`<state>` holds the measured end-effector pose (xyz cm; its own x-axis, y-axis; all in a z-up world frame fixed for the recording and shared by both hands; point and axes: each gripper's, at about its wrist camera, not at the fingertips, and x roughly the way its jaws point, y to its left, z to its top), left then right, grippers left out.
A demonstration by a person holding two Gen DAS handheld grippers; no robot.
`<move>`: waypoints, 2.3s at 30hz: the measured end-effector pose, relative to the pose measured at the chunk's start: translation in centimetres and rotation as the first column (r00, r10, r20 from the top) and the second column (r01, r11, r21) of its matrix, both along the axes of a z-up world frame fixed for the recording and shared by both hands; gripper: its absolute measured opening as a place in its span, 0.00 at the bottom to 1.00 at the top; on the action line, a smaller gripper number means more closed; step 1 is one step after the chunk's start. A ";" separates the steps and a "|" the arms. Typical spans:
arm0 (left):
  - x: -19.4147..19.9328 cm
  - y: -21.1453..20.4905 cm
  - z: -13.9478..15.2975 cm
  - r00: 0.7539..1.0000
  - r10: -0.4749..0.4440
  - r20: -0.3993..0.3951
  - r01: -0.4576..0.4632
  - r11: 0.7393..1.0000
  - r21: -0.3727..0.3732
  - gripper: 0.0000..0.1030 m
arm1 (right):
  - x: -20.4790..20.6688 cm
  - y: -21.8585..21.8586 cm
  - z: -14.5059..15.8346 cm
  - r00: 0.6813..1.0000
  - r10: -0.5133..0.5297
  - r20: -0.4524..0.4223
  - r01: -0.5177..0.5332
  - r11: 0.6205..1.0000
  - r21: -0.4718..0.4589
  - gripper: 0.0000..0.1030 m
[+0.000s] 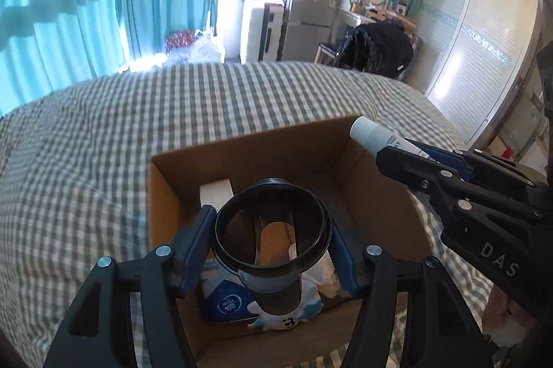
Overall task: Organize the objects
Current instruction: 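Place the black cup and cream tube into the box and open both tools, then grasp the white earbud case with the left tool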
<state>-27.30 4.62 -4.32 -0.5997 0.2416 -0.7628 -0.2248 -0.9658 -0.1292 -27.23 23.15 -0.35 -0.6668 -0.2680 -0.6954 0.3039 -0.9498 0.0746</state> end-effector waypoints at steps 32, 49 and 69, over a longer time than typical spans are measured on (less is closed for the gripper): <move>19.4 -8.3 13.2 0.946 0.161 -0.281 -0.177 0.984 -0.034 0.99 | 21.2 1.3 13.3 0.952 0.052 -0.301 -0.023 0.995 0.099 0.94; 18.8 -5.8 -9.4 0.967 0.251 0.048 -0.249 0.967 -0.045 0.99 | 19.3 2.9 -10.7 0.993 -0.077 0.087 0.069 0.994 0.088 0.94; 16.2 2.5 -14.2 0.983 -0.068 0.170 0.113 0.957 -0.269 0.57 | 19.2 4.9 -10.5 0.977 -0.154 0.144 0.159 0.987 -0.022 0.94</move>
